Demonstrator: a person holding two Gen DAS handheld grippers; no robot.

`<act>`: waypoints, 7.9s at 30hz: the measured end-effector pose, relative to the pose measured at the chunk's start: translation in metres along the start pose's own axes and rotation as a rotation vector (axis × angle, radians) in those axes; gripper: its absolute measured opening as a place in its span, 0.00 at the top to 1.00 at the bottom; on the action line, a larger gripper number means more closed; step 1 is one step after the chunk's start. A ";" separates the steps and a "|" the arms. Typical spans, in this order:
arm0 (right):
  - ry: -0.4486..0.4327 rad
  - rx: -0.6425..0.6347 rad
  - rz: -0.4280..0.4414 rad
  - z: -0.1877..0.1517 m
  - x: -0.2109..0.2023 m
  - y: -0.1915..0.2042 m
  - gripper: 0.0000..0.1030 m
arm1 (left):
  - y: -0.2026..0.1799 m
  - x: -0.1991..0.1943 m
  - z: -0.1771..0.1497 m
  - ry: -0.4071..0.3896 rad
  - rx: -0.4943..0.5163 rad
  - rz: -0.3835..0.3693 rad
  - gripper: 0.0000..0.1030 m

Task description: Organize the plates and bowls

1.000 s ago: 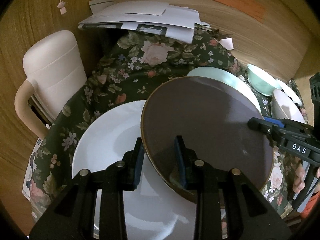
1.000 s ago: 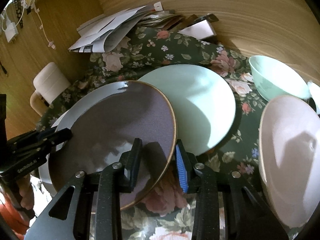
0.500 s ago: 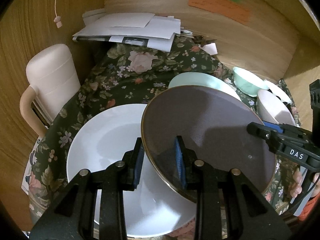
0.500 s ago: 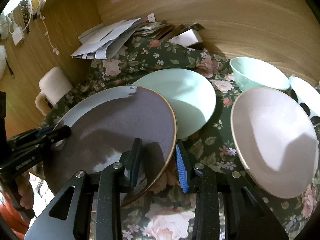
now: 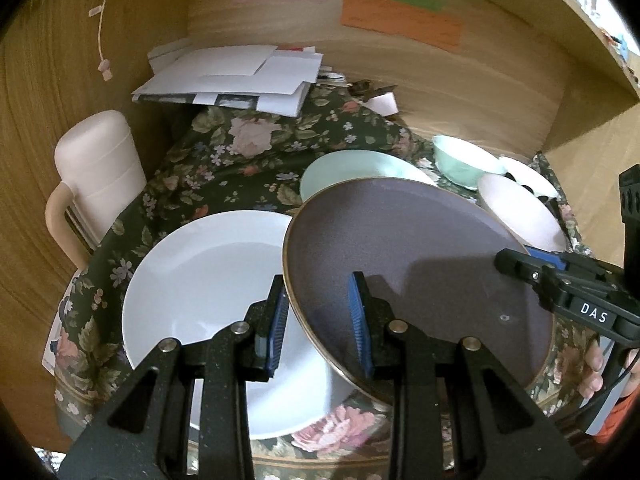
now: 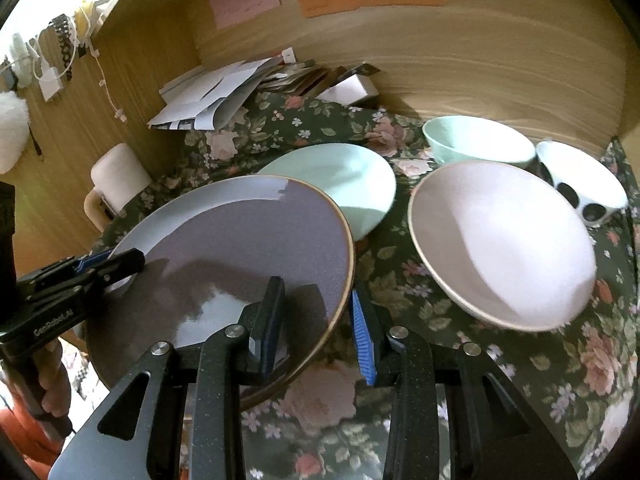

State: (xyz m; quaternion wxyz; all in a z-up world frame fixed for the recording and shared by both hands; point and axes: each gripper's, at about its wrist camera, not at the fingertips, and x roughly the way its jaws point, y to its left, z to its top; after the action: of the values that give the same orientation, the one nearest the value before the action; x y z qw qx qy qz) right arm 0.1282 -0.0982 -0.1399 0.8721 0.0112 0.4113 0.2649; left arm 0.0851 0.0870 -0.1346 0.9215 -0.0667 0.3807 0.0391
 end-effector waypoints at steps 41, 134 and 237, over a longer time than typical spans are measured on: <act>0.023 0.133 -0.065 -0.058 -0.036 -0.050 0.71 | -0.063 0.012 -0.045 0.088 0.054 -0.088 0.71; 0.121 -0.186 0.049 0.017 0.082 0.095 0.20 | 0.115 -0.007 -0.050 -0.003 -0.161 0.183 0.21; -0.040 0.061 -0.047 -0.025 -0.036 -0.015 0.69 | -0.032 -0.018 -0.024 -0.013 -0.001 -0.072 0.68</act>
State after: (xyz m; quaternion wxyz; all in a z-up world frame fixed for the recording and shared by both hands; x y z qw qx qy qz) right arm 0.0980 -0.1330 -0.1343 0.8854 0.0334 0.4016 0.2317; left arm 0.0601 0.0515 -0.1359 0.9247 -0.0803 0.3721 0.0066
